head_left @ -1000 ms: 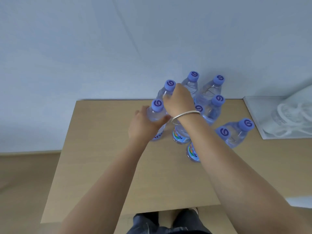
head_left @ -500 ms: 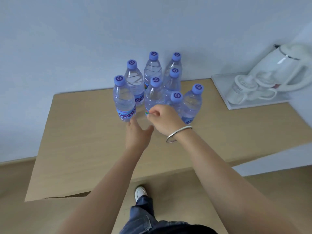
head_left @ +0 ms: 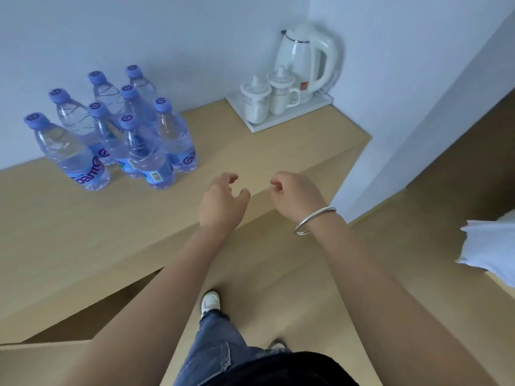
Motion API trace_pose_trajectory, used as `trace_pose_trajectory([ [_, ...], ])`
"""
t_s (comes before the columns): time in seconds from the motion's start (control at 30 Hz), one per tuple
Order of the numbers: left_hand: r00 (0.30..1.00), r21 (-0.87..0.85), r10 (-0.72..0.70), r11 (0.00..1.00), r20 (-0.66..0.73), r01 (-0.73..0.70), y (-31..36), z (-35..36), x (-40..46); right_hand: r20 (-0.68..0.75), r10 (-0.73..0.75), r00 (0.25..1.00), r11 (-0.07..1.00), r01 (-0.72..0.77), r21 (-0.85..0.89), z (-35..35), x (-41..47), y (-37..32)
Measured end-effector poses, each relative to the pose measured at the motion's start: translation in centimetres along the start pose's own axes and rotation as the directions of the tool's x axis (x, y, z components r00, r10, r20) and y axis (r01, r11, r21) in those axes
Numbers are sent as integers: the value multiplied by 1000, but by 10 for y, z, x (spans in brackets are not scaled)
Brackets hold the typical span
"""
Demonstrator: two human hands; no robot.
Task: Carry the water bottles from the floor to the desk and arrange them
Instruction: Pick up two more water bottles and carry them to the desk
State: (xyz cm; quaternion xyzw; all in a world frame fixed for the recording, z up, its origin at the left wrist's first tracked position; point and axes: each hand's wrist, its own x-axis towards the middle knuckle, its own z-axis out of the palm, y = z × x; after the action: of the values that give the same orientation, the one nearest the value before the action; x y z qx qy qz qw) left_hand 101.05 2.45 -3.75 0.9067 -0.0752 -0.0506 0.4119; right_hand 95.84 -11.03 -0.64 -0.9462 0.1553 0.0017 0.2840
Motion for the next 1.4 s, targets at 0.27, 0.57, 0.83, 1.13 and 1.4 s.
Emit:
trace_pose_trajectory([
  [0.27, 936, 109, 231, 957, 266, -267, 95, 102, -21, -161, 277, 947, 954, -292, -73, -71, -55, 125],
  [0.57, 702, 29, 421, 847, 574, -531, 198, 240, -18, -334, 555, 761, 817, -574, 49, -139, -84, 249],
  [0.83, 513, -10, 462, 749, 723, -662, 302, 355, 25, -326, 701, 635, 684, -727, 57, -208, -55, 345],
  [1.13, 407, -23, 517, 638, 753, -770, 383, 441, 82, -305, 746, 592, 630, -776, 34, -257, 10, 424],
  [1.4, 374, -4, 488, 612, 789, -791, 434, 514, 95, -286, 744, 605, 642, -765, 53, -293, 41, 503],
])
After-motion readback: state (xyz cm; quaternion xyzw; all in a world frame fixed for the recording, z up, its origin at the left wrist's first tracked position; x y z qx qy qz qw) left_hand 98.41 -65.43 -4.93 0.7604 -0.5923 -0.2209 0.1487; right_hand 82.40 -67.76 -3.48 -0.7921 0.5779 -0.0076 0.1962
